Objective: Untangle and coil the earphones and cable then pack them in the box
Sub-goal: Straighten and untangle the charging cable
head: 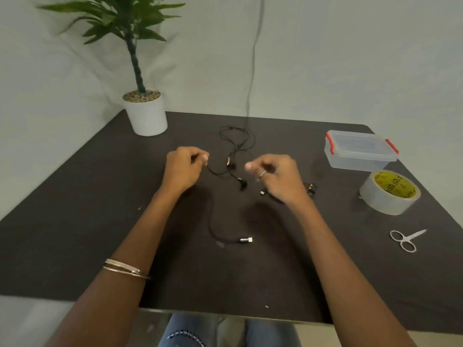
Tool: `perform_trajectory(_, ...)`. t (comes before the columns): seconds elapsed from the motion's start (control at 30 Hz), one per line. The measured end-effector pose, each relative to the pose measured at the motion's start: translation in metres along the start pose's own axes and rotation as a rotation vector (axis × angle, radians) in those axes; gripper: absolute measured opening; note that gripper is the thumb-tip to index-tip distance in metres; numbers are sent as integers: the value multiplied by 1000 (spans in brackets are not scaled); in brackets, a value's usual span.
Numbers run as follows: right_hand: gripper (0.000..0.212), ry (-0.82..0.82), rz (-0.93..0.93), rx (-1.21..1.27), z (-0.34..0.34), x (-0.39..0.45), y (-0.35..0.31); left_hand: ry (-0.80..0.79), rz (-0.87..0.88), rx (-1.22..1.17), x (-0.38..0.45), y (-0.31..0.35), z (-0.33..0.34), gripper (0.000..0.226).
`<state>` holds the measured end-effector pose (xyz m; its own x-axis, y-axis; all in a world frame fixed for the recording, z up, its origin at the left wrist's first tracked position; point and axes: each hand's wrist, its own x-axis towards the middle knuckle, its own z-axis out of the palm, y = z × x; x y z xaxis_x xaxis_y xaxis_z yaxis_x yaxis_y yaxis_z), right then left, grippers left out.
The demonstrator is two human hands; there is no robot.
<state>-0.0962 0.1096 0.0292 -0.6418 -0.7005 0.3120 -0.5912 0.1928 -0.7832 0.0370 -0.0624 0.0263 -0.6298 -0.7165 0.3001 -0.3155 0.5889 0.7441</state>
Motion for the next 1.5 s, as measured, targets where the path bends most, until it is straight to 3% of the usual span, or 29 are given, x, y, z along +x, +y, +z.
perform_trajectory(0.07, 23, -223, 71, -99, 27, -7, -21, -50, -2, 129, -6, -11, -11, 19)
perform_trajectory(0.13, 47, -348, 185, -223, 57, -15, -34, -80, 4, 192, -14, -19, -19, 24)
perform_trajectory(0.2, 51, -321, 188, -384, 84, -20, -38, -27, 34, 240, -22, -26, -25, 26)
perform_trajectory(0.3, 32, -210, 249, -404, 96, -13, -38, 145, 70, 276, -33, -23, -29, 17)
perform_trajectory(0.37, 21, -144, 419, -112, 88, -6, -39, 175, 41, 158, -41, -14, -29, 17)
perform_trajectory(0.47, 6, -143, 659, 543, 66, -3, -49, -93, -143, -187, -48, 5, -25, 34)
perform_trajectory(0.57, 10, -73, 626, 766, 55, -4, -51, -422, -288, -450, -50, 19, -17, 36)
perform_trajectory(0.63, 20, -22, 598, 781, 53, -5, -50, -527, -353, -581, -52, 26, -10, 29)
perform_trajectory(0.73, 28, 0, 604, 755, 51, -6, -46, -476, -345, -509, -54, 30, -2, 18)
perform_trajectory(0.83, 30, 11, 696, 1003, 44, -4, -45, -354, -259, -351, -53, 29, -5, 21)
perform_trajectory(0.97, 36, 41, 577, 1210, 29, 2, -43, -210, -244, -170, -44, 17, -27, 25)
perform_trajectory(1.07, 28, 20, 436, 1250, 17, 7, -52, -234, -371, -88, -29, -4, -47, 27)
perform_trajectory(1.2, 36, 168, 300, 1344, -8, 26, -61, -67, -529, 225, -10, -36, -79, 11)
perform_trajectory(1.3, 39, 141, 275, 1150, -25, 43, -66, 49, -546, 519, -12, -35, -93, 12)
perform_trajectory(1.37, 33, 42, 249, 975, -24, 51, -75, 9, -402, 609, -9, -24, -90, 24)
perform_trajectory(1.4, 28, -19, 219, 926, -21, 52, -82, -21, -263, 515, -7, -12, -87, 33)
perform_trajectory(1.5, 17, -159, 125, 854, -8, 51, -104, -185, 26, -107, -3, 28, -69, 50)
